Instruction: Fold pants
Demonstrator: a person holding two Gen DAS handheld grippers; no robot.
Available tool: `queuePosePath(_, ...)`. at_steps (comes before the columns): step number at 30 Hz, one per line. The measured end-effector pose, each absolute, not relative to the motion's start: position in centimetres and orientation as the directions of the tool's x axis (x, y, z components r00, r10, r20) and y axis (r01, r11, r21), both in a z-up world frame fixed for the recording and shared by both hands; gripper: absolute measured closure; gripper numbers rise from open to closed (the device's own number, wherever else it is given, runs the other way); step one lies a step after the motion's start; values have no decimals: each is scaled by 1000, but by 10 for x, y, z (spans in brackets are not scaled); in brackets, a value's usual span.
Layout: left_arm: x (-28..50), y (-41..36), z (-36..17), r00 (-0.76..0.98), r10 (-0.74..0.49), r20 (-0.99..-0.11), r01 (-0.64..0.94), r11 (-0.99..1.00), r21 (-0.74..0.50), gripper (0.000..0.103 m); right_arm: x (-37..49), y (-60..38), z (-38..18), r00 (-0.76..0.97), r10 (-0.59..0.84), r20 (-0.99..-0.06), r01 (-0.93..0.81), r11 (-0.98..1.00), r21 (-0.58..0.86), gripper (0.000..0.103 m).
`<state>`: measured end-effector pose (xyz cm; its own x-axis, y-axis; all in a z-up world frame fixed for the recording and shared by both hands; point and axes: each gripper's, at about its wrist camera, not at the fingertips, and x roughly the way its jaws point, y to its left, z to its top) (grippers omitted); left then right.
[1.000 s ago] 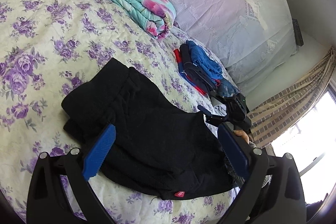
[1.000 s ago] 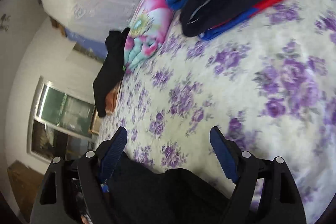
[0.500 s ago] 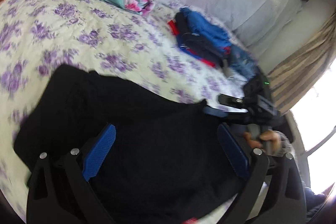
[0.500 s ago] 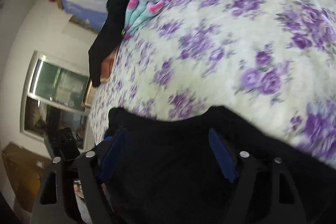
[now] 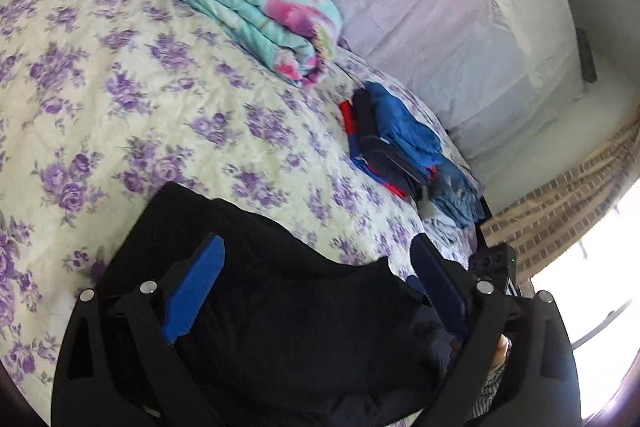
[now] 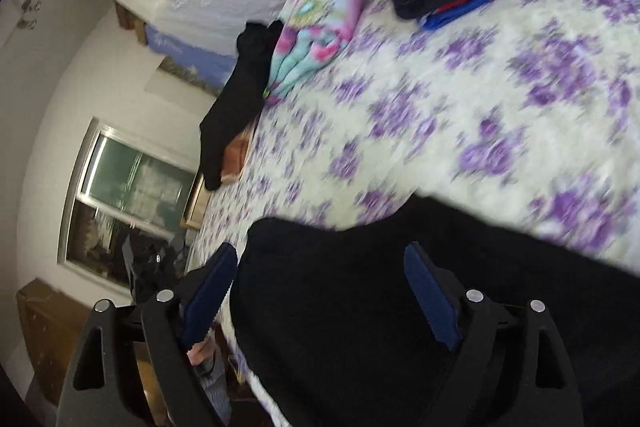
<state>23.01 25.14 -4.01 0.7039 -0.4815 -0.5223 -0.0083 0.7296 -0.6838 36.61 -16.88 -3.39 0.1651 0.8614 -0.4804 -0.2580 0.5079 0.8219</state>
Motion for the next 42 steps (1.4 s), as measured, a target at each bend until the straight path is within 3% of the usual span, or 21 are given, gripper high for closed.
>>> queuePosePath(2, 238, 244, -45, 685, -453, -570, -21, 770, -638, 11, 362, -159, -43, 140, 833, -535, -259, 552, 793, 17)
queuePosePath(4, 250, 242, -58, 660, -286, -694, -122, 871, -475, 11, 364, -161, -54, 174, 785, -595, -241, 619, 747, 17)
queuePosePath(5, 257, 250, -70, 636, -142, -758, -226, 905, -359, 11, 363, -167, -55, 201, 770, -606, -242, 638, 731, 24)
queuePosePath(6, 257, 262, -79, 606, -40, -795, -322, 901, -290, 11, 360, -174, -52, 228, 753, -617, -249, 658, 711, 24)
queuePosePath(7, 253, 269, -82, 600, -35, -799, -347, 889, -299, 11, 353, -182, -46, 272, 719, -640, -253, 695, 673, 23)
queuePosePath(10, 216, 284, -73, 680, -183, -710, -294, 819, -493, 11, 315, -205, -17, 366, 688, -627, -342, 726, 597, 17)
queuePosePath(14, 163, 248, -35, 778, -163, -606, -142, 895, -422, 8, 253, -229, 0, 415, 676, -609, -406, 737, 541, 17)
queuePosePath(16, 150, 220, -29, 783, -136, -607, -77, 947, -312, 4, 226, -241, -1, 475, 619, -625, -394, 785, 478, 16)
queuePosePath(18, 155, 192, -45, 734, 69, -675, -134, 990, -45, 4, 209, -252, -15, 499, 545, -674, -340, 838, 426, 13)
queuePosePath(20, 166, 191, -71, 662, 170, -730, -176, 982, 68, 4, 201, -270, -36, 484, 505, -715, -278, 863, 422, 14)
queuePosePath(24, 149, 228, -78, 686, 13, -727, -232, 952, -202, 4, 169, -341, -20, 589, 538, -603, -198, 820, 538, 15)
queuePosePath(26, 127, 247, -66, 771, -56, -635, -240, 897, -370, 5, 147, -399, -4, 692, 532, -487, -141, 762, 632, 14)
queuePosePath(28, 105, 261, -62, 831, -72, -552, -256, 832, -493, 5, 127, -460, -4, 779, 455, -432, -16, 703, 711, 14)
queuePosePath(31, 91, 276, -76, 847, -107, -521, -278, 747, -604, 5, 93, -542, -28, 861, 345, -375, 145, 538, 830, 13)
queuePosePath(37, 97, 257, -87, 809, 53, -585, -361, 830, -424, 5, 80, -598, -61, 904, 281, -321, 201, 384, 901, 19)
queuePosePath(42, 111, 248, -92, 767, 137, -626, -408, 857, -313, 5, 94, -609, -64, 881, 220, -418, 291, 443, 848, 40)
